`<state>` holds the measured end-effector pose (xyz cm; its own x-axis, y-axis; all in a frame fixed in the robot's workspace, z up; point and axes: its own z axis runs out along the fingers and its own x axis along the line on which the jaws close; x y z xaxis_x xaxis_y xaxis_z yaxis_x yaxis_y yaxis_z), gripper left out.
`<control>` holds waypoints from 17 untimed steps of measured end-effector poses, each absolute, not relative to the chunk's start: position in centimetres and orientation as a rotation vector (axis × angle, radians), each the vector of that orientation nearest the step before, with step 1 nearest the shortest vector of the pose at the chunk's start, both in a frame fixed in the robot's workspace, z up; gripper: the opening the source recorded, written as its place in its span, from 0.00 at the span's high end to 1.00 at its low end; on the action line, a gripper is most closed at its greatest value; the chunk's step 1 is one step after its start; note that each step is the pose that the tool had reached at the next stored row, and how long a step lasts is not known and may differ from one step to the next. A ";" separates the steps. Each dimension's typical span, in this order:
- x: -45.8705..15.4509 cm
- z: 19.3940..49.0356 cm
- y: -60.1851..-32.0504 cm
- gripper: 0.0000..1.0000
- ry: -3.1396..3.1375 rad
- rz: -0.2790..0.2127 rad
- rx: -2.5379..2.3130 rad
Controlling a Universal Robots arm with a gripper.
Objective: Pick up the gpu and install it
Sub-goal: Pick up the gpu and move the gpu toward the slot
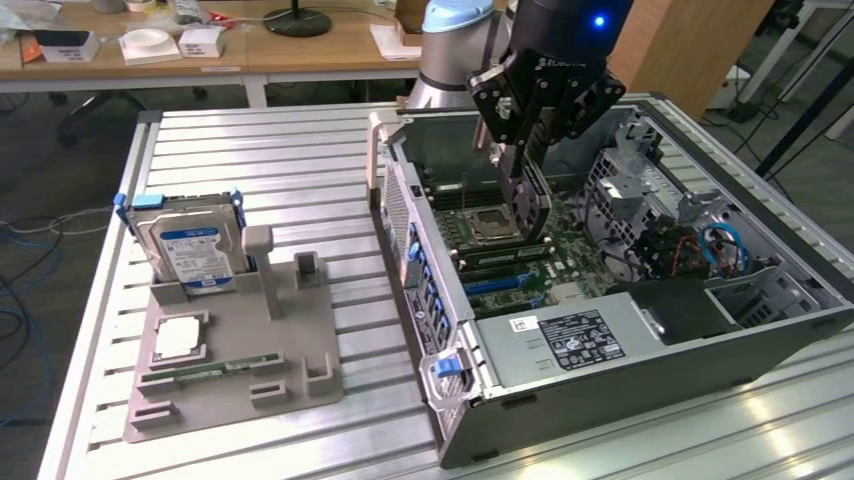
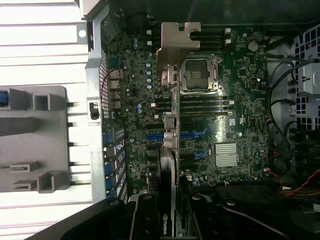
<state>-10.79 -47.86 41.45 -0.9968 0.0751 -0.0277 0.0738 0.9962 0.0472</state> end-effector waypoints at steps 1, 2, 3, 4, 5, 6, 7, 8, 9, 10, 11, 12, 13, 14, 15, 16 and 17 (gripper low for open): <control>-10.7 41.4 -47.9 0.74 3.109 0.072 0.116; -10.6 41.4 -47.8 0.74 3.109 0.072 0.116; -10.5 41.4 -47.9 0.74 3.109 0.072 0.116; -10.4 41.4 -47.9 0.74 3.109 0.072 0.116; -10.4 41.4 -47.9 0.74 3.109 0.072 0.116; -10.4 41.4 -47.9 0.74 3.109 0.072 0.116; -10.4 41.4 -47.9 0.74 3.109 0.072 0.116; -10.4 41.4 -47.9 0.74 3.109 0.072 0.116; -10.4 41.4 -47.9 0.74 3.109 0.072 0.116; -10.4 41.4 -47.9 0.74 3.109 0.072 0.116; -10.4 41.4 -47.9 0.74 3.109 0.072 0.116; -10.4 41.4 -47.9 0.74 3.109 0.072 0.116; -10.3 41.4 -47.9 0.74 3.109 0.072 0.116; -10.3 41.4 -47.9 0.74 3.109 0.072 0.116; -10.3 41.4 -47.9 0.74 3.109 0.072 0.116; -10.3 41.4 -47.9 0.74 3.109 0.072 0.116; -10.2 41.4 -47.9 0.74 3.109 0.072 0.116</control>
